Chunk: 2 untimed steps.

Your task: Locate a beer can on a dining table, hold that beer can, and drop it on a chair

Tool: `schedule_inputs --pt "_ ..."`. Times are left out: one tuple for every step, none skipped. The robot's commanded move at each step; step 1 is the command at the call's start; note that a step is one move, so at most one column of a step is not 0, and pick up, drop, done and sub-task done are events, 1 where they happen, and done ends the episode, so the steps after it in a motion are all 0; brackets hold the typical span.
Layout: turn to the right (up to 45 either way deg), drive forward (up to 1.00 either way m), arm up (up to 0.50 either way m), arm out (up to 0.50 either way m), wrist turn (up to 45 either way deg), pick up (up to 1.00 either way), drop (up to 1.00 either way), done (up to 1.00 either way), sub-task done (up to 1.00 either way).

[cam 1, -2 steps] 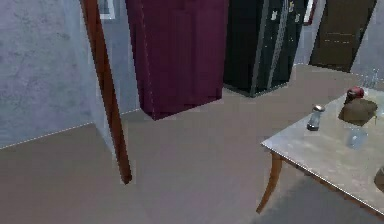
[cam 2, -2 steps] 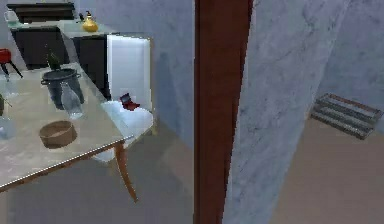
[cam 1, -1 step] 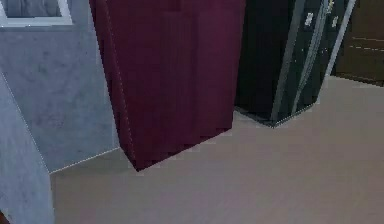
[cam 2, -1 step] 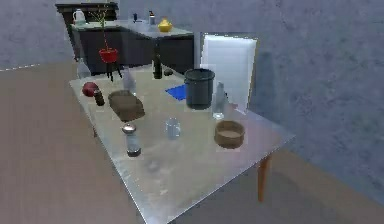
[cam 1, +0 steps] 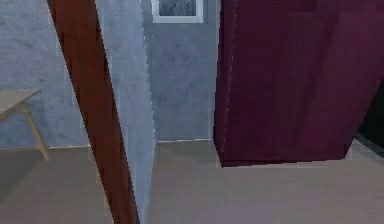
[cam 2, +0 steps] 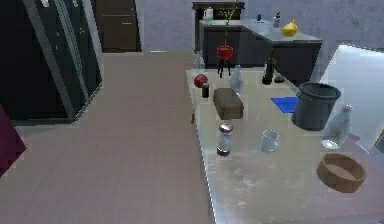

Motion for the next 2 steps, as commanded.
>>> schedule_inputs --pt "0.0 0.05 0.0 0.0 0.0 0.0 0.0 0.0 0.0" --pt "33.0 0.0 0.0 0.0 0.0 0.0 0.0 0.0 0.0"
